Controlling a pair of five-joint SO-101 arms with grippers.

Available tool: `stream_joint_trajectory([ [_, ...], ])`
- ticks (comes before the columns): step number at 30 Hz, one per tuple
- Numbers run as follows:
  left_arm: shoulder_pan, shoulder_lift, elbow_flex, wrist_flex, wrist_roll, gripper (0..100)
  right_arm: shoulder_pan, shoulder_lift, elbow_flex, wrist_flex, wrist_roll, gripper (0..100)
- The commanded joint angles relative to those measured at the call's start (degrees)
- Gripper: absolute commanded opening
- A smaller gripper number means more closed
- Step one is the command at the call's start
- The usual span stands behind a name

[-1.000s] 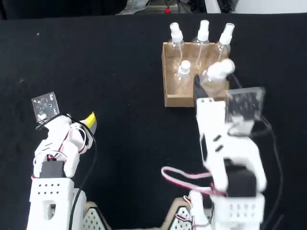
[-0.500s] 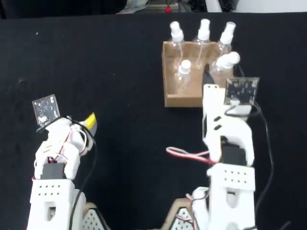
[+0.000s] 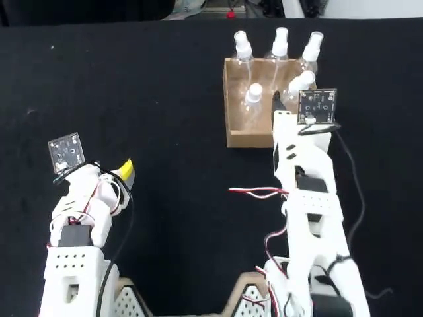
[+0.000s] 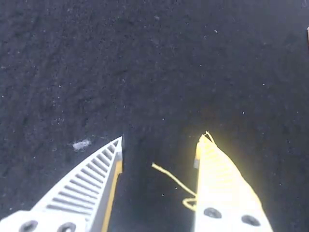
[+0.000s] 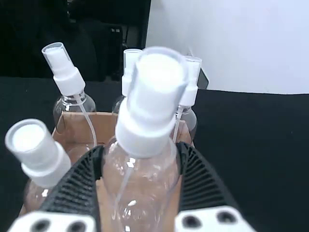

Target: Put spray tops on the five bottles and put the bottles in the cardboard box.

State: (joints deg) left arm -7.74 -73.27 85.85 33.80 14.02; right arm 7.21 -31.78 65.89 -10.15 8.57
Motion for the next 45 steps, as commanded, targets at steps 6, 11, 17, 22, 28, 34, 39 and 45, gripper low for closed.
stream_joint_trajectory([
  [6, 0.0, -0.4, -0.5, -1.1, 0.5, 24, 0.8, 6.3, -4.2, -4.3, 0.2, 1.5],
  [11, 0.0, -0.4, -0.5, -1.1, 0.5, 24, 0.8, 11.1, -7.3, -4.3, 0.2, 1.5],
  [17, 0.0, -0.4, -0.5, -1.1, 0.5, 24, 0.8, 16.0, -9.3, -4.3, 0.1, 1.5],
  [22, 0.0, -0.4, -0.5, -1.1, 0.5, 24, 0.8, 18.2, -9.3, -4.3, 0.2, 1.5],
  [28, 0.0, -0.4, -0.5, -1.1, 0.5, 24, 0.8, 19.7, -9.3, -4.3, 0.2, 1.5],
  [34, 0.0, -0.4, -0.5, -1.1, 0.5, 24, 0.7, 19.6, -9.2, -4.0, 0.2, 2.1],
  [39, 0.0, -0.4, -0.5, -1.1, 0.5, 24, 0.5, 19.7, -8.7, -4.0, 0.2, 14.2],
  [45, 0.0, -0.4, -0.5, -1.1, 0.4, 24, 0.7, 19.6, -8.7, -4.0, 0.2, 23.7],
])
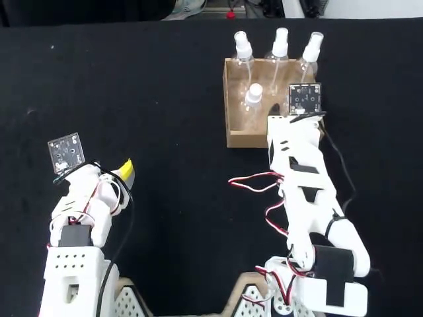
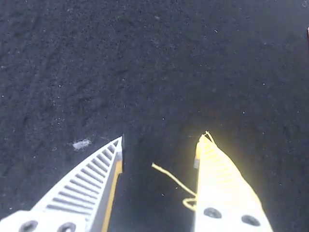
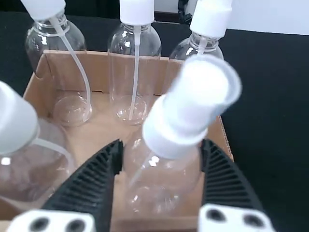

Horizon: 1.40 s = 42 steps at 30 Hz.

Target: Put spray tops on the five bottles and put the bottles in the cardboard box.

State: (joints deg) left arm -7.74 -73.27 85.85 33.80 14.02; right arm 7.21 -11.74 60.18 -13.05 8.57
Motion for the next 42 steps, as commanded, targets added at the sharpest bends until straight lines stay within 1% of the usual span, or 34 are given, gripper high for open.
stream_joint_trajectory([
  [1, 0.0, -0.4, -0.5, -1.1, 0.4, 24, 0.7, -0.4, -2.9, -1.1, 0.2, 23.7],
  [26, 0.0, -0.4, -0.4, -1.1, 0.4, 24, 0.9, -0.7, -2.4, -0.9, 0.2, 24.2],
  [28, 0.0, -0.4, -0.4, -1.1, 0.4, 24, 0.9, -0.7, -2.2, -0.9, 0.0, 26.7],
  [33, 0.0, -0.4, -0.4, -1.1, 0.4, 24, 0.9, -0.7, -2.0, -0.8, -0.3, 39.3],
  [36, 0.0, -0.4, -0.4, -1.1, 0.4, 24, 0.8, -0.7, -2.5, 1.8, -0.3, 40.4],
  [42, 0.0, -0.4, -0.4, -1.1, 0.4, 24, 0.8, -0.7, -2.5, 1.9, -0.2, 40.6],
])
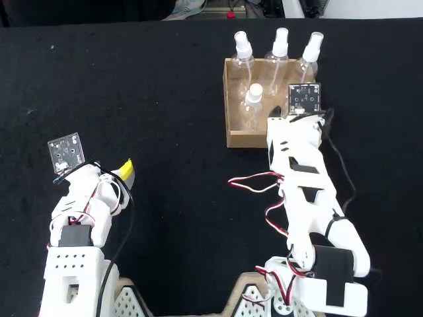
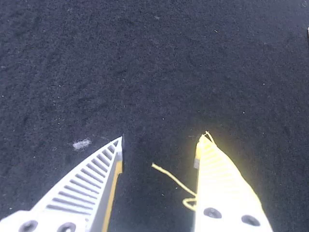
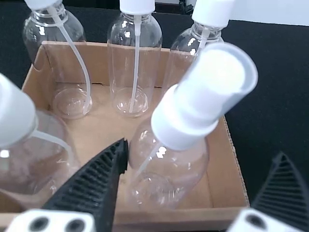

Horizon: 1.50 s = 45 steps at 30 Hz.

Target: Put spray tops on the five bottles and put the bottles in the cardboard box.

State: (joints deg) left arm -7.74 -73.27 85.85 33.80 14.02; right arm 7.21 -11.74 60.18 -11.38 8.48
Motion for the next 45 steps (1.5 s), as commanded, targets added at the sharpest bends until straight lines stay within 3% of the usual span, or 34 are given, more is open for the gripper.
stream_joint_trajectory([
  [1, 0.0, -0.4, -0.4, -1.1, 0.4, 24, 0.8, -0.7, -2.5, 0.4, 0.1, 40.7],
  [17, -0.1, -0.4, -0.4, -1.1, 0.4, 24, 2.1, -1.4, -2.1, 0.6, -0.2, 40.7],
  [32, -0.1, -0.4, -0.4, -1.1, 0.4, 24, 1.6, -15.5, 7.5, 0.8, -0.2, 40.7],
  [41, -0.1, -0.4, -0.4, -1.1, 0.4, 24, 1.6, -23.0, 5.8, 13.2, -0.2, 40.7],
  [45, -0.1, -0.4, -0.4, -1.1, 0.4, 24, 1.6, -31.5, 6.1, 23.2, -0.1, 40.4],
])
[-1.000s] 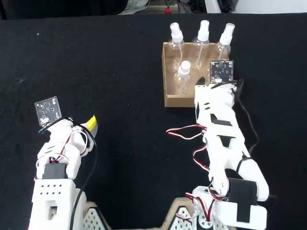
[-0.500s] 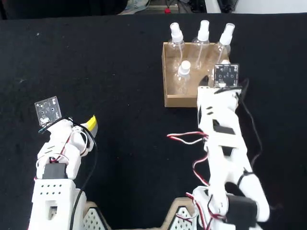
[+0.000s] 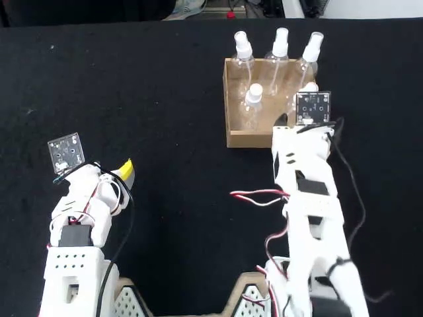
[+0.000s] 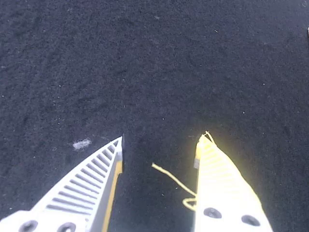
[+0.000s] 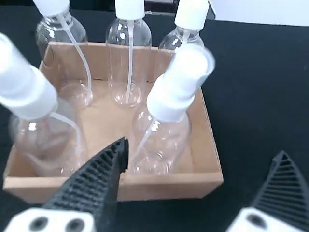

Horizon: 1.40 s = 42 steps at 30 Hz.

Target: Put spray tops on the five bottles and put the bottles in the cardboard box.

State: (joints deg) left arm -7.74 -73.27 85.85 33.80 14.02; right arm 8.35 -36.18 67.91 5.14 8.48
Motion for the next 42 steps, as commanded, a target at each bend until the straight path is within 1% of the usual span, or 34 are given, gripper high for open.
stream_joint_trajectory([
  [1, -0.1, -0.4, -0.4, -1.1, 0.4, 24, 0.4, -9.5, -1.5, 10.0, 0.1, 40.4],
  [4, -0.1, -0.4, -0.4, -1.1, 0.4, 24, 0.4, -16.9, -1.0, 21.6, 0.2, 40.0],
  [6, -0.1, -0.4, -0.5, -1.1, 0.4, 24, 0.4, -22.0, -0.4, 29.7, 0.3, 35.6],
  [7, -0.1, -0.4, -0.5, -1.1, 0.4, 24, 0.4, -24.6, 0.1, 32.9, 0.3, 31.2],
  [9, -0.3, -0.4, -0.5, -1.1, 0.4, 23, 0.4, -30.1, 1.5, 38.2, 0.3, 19.2],
  [11, -0.6, -0.4, -0.5, -1.1, 0.4, 23, 0.4, -36.2, 3.6, 41.4, 0.3, 7.4],
  [12, -0.6, -0.4, -0.5, -1.0, 0.4, 23, 0.4, -39.3, 5.1, 42.5, 0.3, 2.4],
  [13, -0.6, -0.4, -0.5, -0.8, 0.4, 23, 0.0, -42.7, 6.5, 43.5, 0.3, 0.8],
  [15, -0.6, -0.4, -0.4, -0.6, 0.4, 22, -0.9, -49.5, 9.7, 46.0, 0.3, 4.8],
  [18, -0.6, -0.4, -0.4, -0.6, -0.1, 14, -2.1, -59.9, 15.1, 51.0, 0.3, 6.5],
  [21, -0.1, -0.4, -0.8, -1.1, -6.7, 3, -3.8, -70.8, 20.5, 56.3, 0.3, 6.7],
  [22, 0.0, -0.4, -0.9, -1.1, -9.1, 3, -3.9, -73.3, 21.9, 57.4, 0.3, 6.7],
  [24, 0.8, -0.4, -1.0, -1.1, -12.0, 5, -4.0, -72.7, 23.9, 57.8, 0.4, 6.7],
  [27, 0.9, -0.4, 1.5, 0.8, -13.3, 6, -3.9, -70.0, 25.5, 58.2, 0.4, 6.7],
  [31, -3.6, -0.4, 4.9, 8.5, -13.6, 6, -3.9, -70.1, 28.7, 61.6, 0.2, 6.7],
  [35, -7.7, -0.4, 3.3, 16.3, -13.6, 6, -3.9, -70.1, 28.7, 68.5, 0.0, 6.4],
  [37, -8.6, -0.4, 3.2, 19.6, -13.6, 6, -3.5, -70.1, 28.7, 68.5, -0.2, 6.4],
  [40, -8.9, -0.4, 2.8, 26.9, -13.6, 6, -3.5, -70.1, 28.7, 68.5, -0.1, 6.4],
  [41, -9.2, -0.4, 2.8, 28.2, -13.7, 6, -3.6, -70.1, 28.7, 68.5, -0.1, 6.4],
  [42, -10.1, -0.5, 2.7, 27.8, -13.7, 6, -3.6, -70.1, 28.7, 68.5, -0.1, 6.4],
])
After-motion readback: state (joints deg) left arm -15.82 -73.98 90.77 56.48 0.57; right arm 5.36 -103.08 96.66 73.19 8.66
